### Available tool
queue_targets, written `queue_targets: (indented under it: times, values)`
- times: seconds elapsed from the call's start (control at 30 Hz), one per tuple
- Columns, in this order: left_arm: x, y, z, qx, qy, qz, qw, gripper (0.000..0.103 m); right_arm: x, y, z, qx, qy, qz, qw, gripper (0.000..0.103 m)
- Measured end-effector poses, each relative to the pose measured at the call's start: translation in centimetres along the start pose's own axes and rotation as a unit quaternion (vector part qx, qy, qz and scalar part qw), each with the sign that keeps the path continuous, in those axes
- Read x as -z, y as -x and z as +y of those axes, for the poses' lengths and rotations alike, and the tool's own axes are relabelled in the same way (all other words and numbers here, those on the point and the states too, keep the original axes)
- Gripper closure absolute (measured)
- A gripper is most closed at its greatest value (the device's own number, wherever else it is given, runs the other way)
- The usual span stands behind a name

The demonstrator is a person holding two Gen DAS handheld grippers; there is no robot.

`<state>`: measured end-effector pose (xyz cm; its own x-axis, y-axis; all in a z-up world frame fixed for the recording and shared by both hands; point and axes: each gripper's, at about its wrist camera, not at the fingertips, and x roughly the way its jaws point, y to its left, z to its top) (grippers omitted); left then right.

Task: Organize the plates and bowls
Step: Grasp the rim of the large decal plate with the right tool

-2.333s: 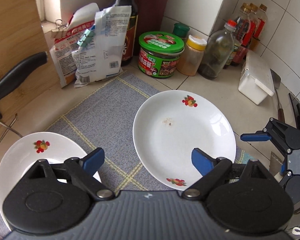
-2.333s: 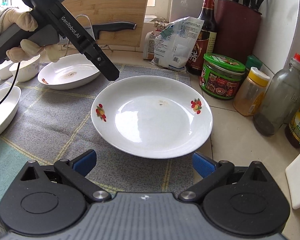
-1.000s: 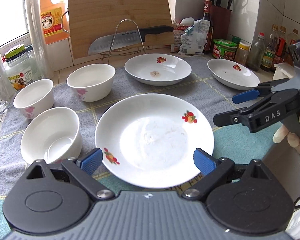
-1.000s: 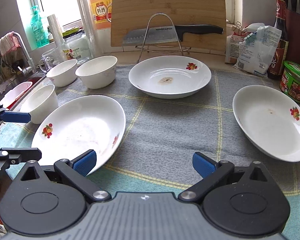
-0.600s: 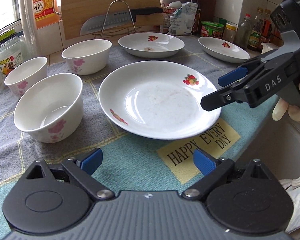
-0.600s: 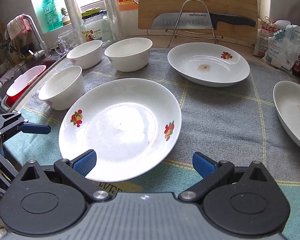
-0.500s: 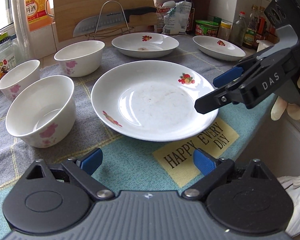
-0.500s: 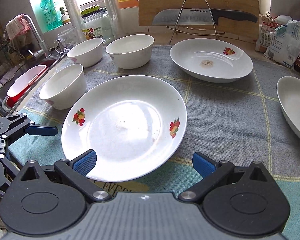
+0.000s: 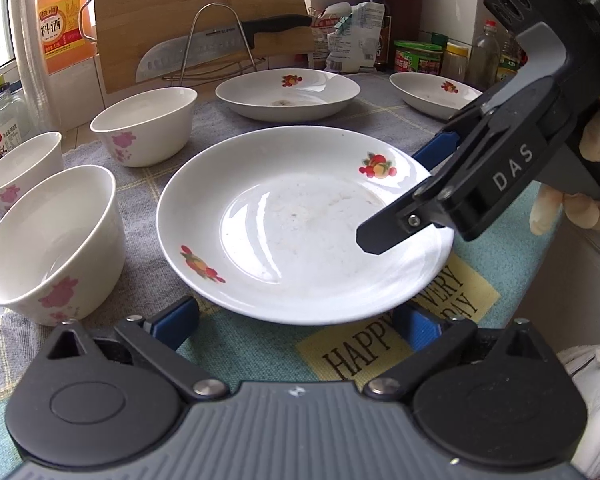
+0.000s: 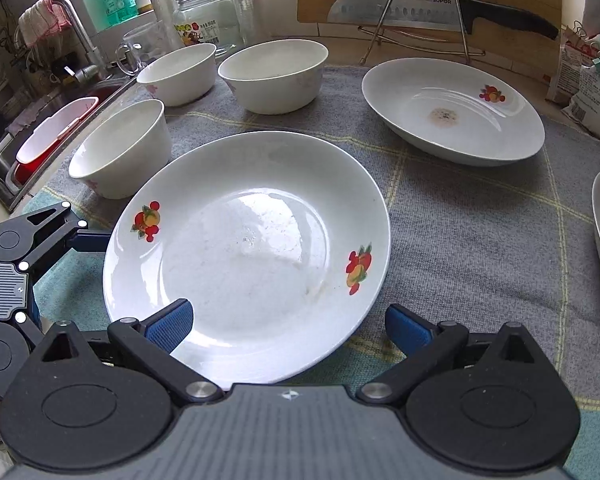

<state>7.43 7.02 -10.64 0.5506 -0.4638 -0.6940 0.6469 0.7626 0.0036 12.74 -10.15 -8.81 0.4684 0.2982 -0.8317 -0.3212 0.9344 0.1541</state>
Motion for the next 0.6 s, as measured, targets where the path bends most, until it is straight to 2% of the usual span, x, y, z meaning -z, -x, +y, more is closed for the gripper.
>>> queue_targets:
  times: [0.27,0.47,0.6]
  values:
    - [-0.5,-0.4,0.0,-0.004,0.005,0.006,1.0000,0.000,-2.5,-2.0,-0.7,-0.013,0.025,0.021,0.999,0.000]
    - [-0.6,-0.4,0.0,-0.003,0.004,0.007,1.0000,0.000,-3.7,-2.6,-0.6,-0.007,0.002,0.049,0.999,0.000]
    - [-0.5,-0.5,0.1,-0.002,0.003,0.005,1.0000,0.000,-3.7,-2.9,-0.2,-0.008,0.044,0.053,0.998,0.000]
